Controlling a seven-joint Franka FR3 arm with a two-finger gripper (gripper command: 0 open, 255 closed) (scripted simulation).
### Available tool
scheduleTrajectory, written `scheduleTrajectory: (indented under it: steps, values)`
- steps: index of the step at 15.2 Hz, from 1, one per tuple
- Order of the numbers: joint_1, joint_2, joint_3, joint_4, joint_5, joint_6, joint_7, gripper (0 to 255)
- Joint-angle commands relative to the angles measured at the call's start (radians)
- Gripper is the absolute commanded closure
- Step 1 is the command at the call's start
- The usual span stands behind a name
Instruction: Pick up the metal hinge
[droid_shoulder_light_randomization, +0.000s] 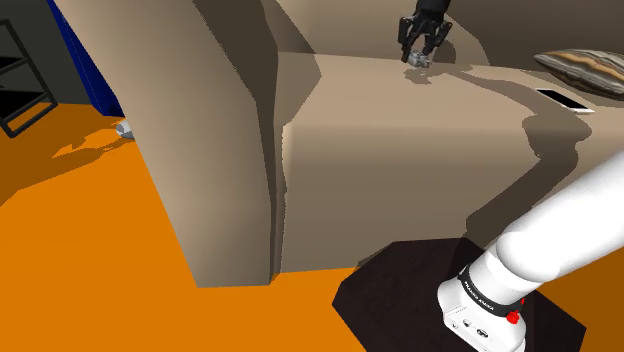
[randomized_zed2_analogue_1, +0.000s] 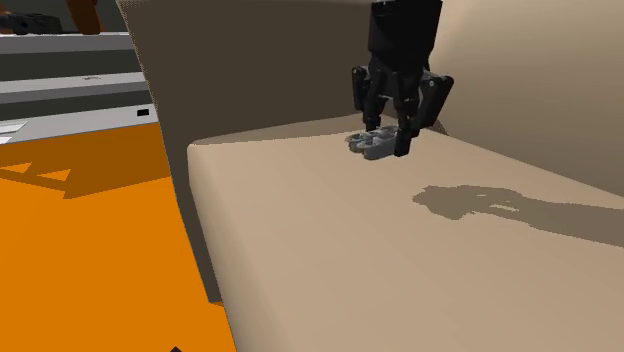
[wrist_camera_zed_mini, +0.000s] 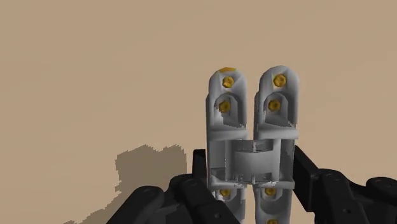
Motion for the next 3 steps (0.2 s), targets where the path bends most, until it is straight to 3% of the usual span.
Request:
scheduleTrajectory:
  steps: [1,3]
  values:
    - [0.0,0.011,0.001,0.04,0.001,-0.029,0.0,255]
    - [0.0,0.012,0.001,0.043,0.001,-0.031,0.0,255]
